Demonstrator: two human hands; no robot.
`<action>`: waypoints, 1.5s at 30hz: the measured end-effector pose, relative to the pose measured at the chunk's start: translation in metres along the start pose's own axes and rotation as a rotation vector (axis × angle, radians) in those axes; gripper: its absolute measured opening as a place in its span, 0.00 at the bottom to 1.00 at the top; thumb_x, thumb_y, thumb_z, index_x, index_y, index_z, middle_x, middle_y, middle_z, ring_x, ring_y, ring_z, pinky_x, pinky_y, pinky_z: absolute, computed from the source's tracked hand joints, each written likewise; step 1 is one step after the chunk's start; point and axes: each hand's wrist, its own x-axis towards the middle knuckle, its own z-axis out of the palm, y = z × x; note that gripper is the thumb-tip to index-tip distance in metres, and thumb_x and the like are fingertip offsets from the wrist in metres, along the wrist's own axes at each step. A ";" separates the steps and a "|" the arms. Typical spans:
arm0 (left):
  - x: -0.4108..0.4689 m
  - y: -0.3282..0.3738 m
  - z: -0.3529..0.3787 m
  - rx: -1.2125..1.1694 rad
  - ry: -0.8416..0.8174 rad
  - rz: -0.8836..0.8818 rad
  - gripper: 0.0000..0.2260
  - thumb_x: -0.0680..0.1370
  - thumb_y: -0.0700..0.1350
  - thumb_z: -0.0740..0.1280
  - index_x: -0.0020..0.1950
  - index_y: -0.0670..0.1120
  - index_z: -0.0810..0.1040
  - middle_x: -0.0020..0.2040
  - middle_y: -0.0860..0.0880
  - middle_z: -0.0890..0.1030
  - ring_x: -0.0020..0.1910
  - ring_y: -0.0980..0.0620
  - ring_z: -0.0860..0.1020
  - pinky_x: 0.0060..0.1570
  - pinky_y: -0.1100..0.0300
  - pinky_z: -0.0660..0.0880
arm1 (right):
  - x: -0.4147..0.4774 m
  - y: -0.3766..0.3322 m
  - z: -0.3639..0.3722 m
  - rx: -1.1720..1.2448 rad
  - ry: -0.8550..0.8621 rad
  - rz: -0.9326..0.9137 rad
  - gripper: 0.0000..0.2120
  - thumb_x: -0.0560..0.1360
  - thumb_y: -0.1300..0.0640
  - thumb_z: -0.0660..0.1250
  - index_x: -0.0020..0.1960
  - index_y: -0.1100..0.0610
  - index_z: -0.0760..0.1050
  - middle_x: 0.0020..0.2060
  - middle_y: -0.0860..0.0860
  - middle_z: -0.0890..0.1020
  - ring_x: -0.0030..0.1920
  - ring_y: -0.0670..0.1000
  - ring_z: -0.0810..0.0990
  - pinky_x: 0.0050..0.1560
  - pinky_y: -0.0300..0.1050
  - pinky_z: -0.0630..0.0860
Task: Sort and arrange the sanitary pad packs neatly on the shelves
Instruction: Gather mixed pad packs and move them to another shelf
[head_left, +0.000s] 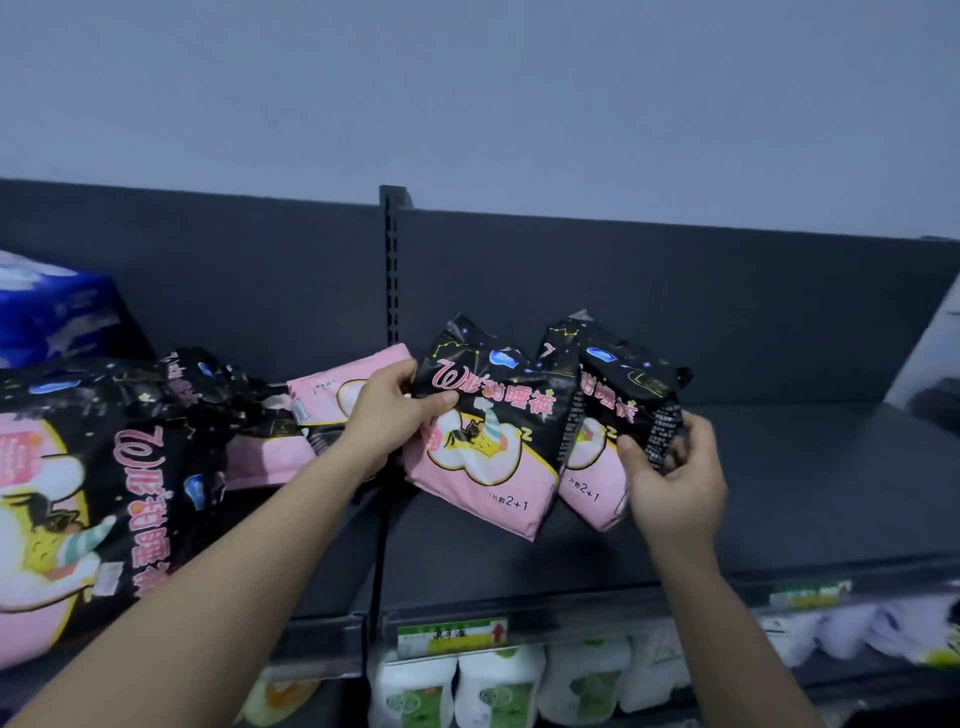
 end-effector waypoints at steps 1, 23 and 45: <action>0.001 0.004 0.009 -0.005 -0.002 0.009 0.07 0.71 0.37 0.75 0.43 0.40 0.77 0.32 0.49 0.79 0.27 0.53 0.76 0.27 0.65 0.70 | 0.004 0.001 -0.010 0.000 0.018 0.003 0.20 0.70 0.58 0.75 0.56 0.45 0.72 0.47 0.46 0.83 0.50 0.52 0.82 0.53 0.51 0.76; -0.089 0.117 0.351 -0.180 -0.319 0.010 0.20 0.62 0.44 0.80 0.44 0.36 0.75 0.41 0.39 0.83 0.38 0.45 0.80 0.40 0.49 0.74 | 0.081 0.045 -0.388 -0.215 0.382 0.065 0.18 0.69 0.54 0.75 0.54 0.42 0.73 0.42 0.41 0.82 0.46 0.50 0.81 0.53 0.53 0.77; -0.228 0.222 0.691 -0.420 -0.747 -0.072 0.11 0.71 0.35 0.74 0.50 0.39 0.76 0.38 0.43 0.81 0.31 0.49 0.80 0.29 0.60 0.77 | 0.095 0.088 -0.721 -0.428 0.769 0.101 0.21 0.68 0.57 0.76 0.58 0.44 0.75 0.48 0.43 0.83 0.51 0.50 0.81 0.55 0.49 0.76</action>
